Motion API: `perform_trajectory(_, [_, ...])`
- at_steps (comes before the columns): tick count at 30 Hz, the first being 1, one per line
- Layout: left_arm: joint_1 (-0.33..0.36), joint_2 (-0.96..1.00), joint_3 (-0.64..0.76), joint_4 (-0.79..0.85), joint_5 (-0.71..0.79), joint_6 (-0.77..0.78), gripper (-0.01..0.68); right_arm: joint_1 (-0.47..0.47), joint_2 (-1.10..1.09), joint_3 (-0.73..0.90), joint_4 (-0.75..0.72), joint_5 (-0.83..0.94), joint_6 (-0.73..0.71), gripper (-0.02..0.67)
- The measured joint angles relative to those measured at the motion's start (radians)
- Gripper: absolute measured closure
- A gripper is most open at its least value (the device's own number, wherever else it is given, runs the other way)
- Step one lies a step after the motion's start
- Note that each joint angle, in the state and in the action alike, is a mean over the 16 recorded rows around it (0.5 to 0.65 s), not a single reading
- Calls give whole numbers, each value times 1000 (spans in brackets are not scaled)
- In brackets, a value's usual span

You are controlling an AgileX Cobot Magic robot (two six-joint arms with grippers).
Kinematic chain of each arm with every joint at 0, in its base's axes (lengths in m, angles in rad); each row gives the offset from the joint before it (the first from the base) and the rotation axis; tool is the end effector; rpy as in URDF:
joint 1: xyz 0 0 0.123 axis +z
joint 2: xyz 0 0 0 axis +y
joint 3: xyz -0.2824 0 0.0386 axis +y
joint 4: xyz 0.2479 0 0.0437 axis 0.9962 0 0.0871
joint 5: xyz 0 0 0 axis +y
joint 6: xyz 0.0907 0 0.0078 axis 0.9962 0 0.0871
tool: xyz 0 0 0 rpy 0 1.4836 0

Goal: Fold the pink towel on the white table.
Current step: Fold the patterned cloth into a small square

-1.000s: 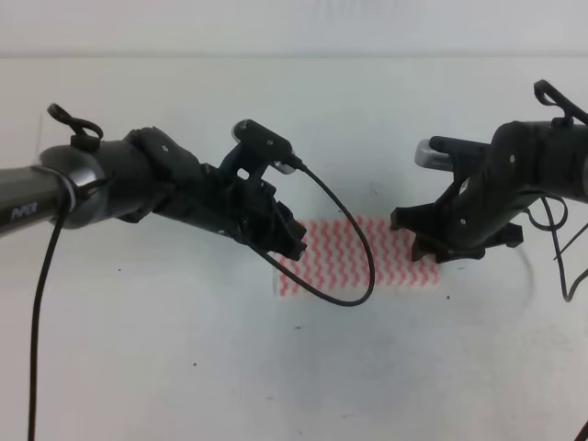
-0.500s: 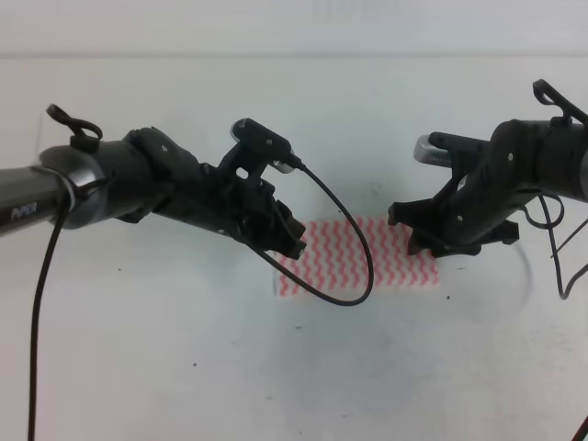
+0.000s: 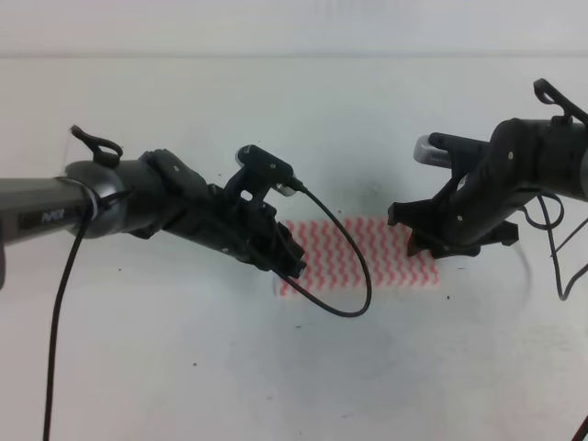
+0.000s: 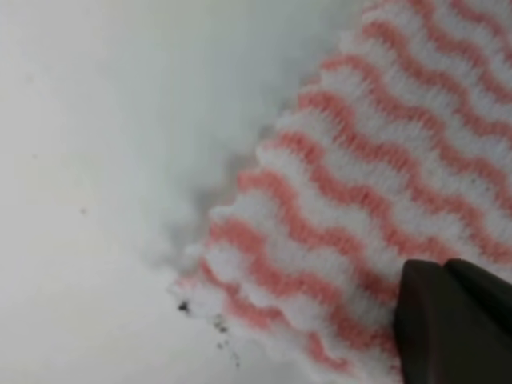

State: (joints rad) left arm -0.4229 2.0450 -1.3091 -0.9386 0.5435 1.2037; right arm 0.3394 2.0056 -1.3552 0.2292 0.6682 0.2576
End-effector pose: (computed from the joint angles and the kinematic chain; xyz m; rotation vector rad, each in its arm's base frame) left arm 0.3688 -0.2077 0.1533 1.0925 2.2798 -0.5817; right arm 0.3811 0.1482 0.1629 0.1054 2.8430 0.3782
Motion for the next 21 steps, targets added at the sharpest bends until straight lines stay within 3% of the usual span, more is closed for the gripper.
perform_trajectory(11, [0,13,0,-4,10,3,678,0,1,-1,4,12,-2,402])
perform_trajectory(21, [0,13,-1,-4,18,3,678,0,5,-1,5,32,-19,455])
